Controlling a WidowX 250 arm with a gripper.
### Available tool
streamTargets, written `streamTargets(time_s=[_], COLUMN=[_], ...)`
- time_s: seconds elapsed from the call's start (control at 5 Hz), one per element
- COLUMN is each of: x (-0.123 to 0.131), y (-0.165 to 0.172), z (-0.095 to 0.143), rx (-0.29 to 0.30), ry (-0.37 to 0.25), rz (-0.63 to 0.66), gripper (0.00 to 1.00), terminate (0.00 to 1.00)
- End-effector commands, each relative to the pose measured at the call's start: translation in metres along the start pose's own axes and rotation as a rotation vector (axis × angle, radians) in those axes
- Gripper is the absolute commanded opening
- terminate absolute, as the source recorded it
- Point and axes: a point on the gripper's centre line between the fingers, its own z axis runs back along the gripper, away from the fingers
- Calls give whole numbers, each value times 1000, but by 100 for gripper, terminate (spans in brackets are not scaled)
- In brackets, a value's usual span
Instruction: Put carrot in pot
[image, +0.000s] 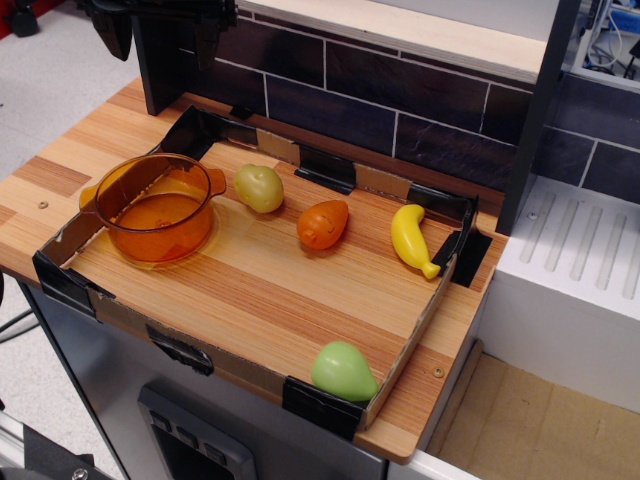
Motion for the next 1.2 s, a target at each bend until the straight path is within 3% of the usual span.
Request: streamTargets(time_s=[0.0,0.4,0.8,1.0], x=[0,-40,-75,-87], y=[0,-55,-97,-105], z=[0,2,-3,-19], rx=[0,-49,-129,-114], ry=[0,171,293,281], rz=[0,-154,-331,-396], gripper=[100,100,100,100], terminate=[0,0,0,0])
